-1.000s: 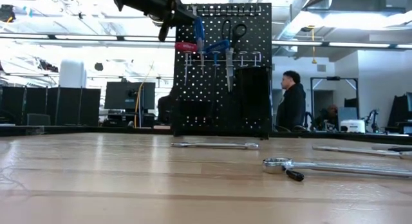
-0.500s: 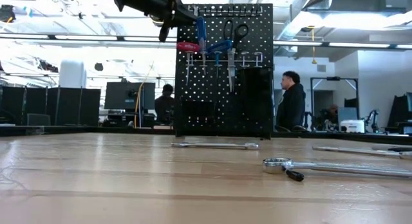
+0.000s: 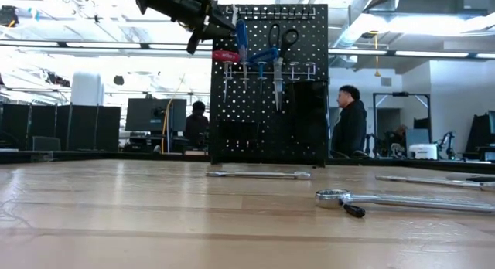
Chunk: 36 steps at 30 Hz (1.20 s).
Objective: Hang tools onto peg board
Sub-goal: Hang the wrench on the pegboard
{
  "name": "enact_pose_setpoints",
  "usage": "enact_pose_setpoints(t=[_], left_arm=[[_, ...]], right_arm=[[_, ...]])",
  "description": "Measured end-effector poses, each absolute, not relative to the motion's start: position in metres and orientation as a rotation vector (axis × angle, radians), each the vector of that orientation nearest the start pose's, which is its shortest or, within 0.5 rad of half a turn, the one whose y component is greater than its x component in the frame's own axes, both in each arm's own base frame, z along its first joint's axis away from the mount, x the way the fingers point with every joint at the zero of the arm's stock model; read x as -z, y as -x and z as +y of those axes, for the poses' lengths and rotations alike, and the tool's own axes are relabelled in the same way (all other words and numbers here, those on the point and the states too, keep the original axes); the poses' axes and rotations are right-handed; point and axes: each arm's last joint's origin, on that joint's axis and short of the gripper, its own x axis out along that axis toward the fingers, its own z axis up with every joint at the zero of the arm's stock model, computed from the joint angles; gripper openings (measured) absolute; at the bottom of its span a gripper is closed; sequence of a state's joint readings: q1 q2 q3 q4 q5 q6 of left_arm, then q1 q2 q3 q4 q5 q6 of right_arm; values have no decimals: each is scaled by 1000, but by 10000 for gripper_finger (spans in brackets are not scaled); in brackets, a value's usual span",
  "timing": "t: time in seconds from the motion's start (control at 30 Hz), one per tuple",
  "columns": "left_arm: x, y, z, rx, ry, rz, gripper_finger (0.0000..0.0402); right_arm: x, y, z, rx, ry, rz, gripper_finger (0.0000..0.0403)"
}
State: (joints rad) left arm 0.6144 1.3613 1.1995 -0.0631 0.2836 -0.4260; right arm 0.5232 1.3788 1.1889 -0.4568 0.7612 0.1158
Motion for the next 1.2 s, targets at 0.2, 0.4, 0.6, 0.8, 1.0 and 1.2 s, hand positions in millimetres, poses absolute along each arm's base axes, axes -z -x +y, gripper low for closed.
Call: enact_pose_setpoints(t=[0.2, 0.4, 0.6, 0.8, 1.0, 1.2], left_arm=[[-357, -255, 175, -386, 511, 163, 122], [-352, -249, 181, -419, 508, 212, 157], [-351, -248, 181, -421, 484, 231, 170], [-351, -248, 181, -420, 478, 232, 170], [-352, -247, 180, -412, 459, 236, 169], [-363, -238, 173, -394, 376, 219, 169]], right_arm=[[-322, -263, 129, 258, 276, 503, 132], [-322, -263, 129, 258, 275, 503, 132], [-322, -263, 129, 258, 275, 503, 132], [-322, -263, 129, 258, 275, 503, 132], [-322, -263, 129, 258, 274, 503, 132], [-322, -263, 129, 258, 274, 503, 132]])
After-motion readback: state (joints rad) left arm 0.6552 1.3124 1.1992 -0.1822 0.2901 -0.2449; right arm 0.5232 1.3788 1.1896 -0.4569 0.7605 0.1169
